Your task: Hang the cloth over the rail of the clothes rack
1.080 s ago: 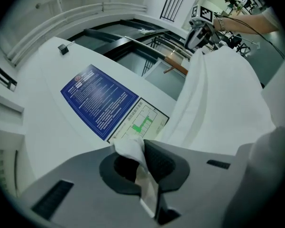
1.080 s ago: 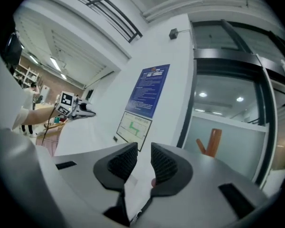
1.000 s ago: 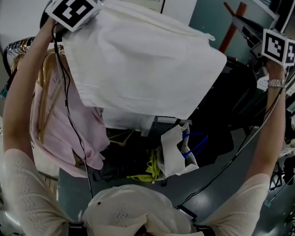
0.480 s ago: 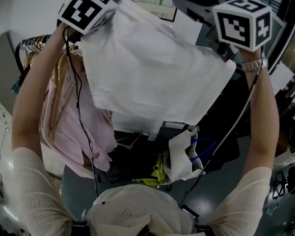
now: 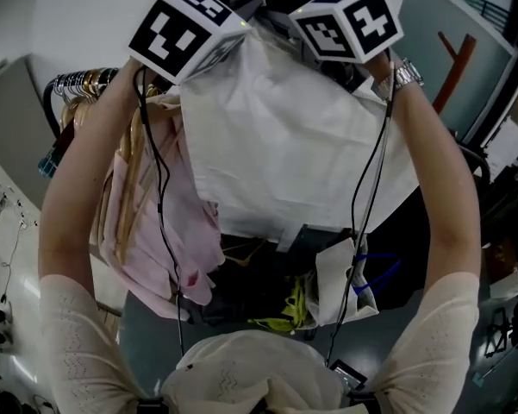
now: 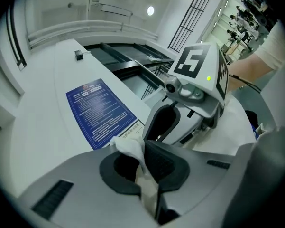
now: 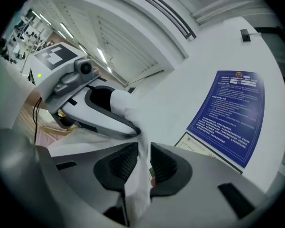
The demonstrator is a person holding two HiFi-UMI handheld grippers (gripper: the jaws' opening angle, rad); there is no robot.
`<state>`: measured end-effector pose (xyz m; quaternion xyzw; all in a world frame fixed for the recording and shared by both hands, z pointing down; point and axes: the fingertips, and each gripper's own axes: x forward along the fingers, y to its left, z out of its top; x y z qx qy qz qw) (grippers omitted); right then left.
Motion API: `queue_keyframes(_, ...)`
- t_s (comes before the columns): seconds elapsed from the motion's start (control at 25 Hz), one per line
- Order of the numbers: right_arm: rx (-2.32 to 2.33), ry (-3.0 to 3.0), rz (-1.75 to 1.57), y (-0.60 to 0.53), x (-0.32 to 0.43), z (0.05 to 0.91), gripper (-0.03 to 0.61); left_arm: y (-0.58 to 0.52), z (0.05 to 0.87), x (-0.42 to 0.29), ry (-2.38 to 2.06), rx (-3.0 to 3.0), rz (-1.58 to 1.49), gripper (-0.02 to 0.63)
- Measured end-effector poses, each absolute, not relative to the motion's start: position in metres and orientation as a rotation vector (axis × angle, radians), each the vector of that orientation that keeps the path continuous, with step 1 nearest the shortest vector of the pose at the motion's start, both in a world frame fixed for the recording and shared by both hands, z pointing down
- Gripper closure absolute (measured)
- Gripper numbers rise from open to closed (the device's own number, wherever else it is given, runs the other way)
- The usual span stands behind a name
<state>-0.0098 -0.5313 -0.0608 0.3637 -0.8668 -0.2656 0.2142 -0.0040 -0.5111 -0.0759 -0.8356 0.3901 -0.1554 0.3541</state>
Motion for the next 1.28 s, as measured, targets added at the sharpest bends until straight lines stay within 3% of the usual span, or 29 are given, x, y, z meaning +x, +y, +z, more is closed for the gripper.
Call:
queue_keyframes(0.2, 0.998, -2.414, -0.711, -0.534, -0.014, -0.064, 0.546, -0.509, -0.073, -0.004, 0.978, -2.146, -0.425, 0.589)
queue_keyframes(0.76, 1.123, -2.401, -0.652, -0.555, 0.005, -0.083, 0.546, -0.48, -0.083, -0.056, 1.048, -1.996, -0.496, 0.589)
queue_keyframes(1.0, 1.148, -2.418, -0.586, -0.569, 0.003, -0.072, 0.546, -0.429, -0.052, -0.066, 0.954, -2.36, -0.298, 0.589)
queue_keyframes(1.28, 1.215, -2.428, -0.586, -0.579, 0.008, -0.076, 0.538, -0.439, 0.012, -0.055, 0.961, -2.407, -0.472, 0.589)
